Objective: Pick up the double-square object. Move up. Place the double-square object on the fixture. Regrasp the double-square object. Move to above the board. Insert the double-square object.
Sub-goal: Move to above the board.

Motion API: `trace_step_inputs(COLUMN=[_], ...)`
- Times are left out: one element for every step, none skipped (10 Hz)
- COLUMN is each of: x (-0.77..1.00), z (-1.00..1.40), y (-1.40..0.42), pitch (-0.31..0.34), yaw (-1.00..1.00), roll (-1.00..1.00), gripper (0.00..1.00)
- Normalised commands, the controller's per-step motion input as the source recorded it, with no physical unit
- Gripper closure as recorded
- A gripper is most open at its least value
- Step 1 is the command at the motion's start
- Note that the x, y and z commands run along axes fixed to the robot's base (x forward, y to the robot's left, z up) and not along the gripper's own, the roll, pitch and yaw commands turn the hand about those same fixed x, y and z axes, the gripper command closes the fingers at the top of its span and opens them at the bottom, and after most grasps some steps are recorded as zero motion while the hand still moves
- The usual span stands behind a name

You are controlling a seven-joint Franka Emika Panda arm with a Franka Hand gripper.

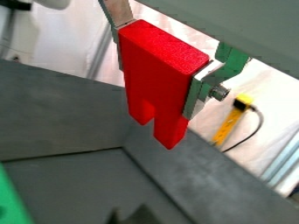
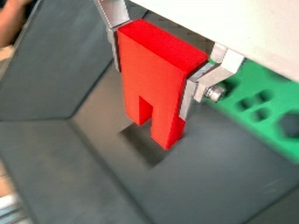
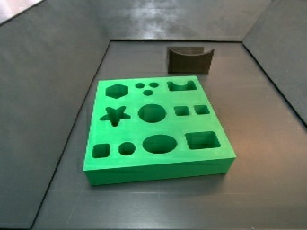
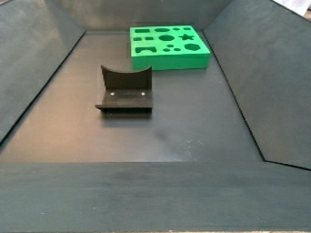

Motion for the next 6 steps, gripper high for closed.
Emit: trace_step_inputs(x=[-0.85,-0.92,-0.75,-0.46,-0.36,-0.24], z=[0.38,0.41,0.31,0.15,0.10,0.05], y=[-1.00,-1.00,-0.69,-0.29,-0.17,-0.05], pitch=[-0.114,-0.121,-0.131,-0.142,-0.143,-0.160], yaw=[-0.13,-0.13,-0.14,-0.14,-0.14,-0.14], roll=[-1.00,-1.00,-1.00,-1.00,-1.00,-1.00], gripper=[1.00,1.00,1.00,1.00,1.00,1.00])
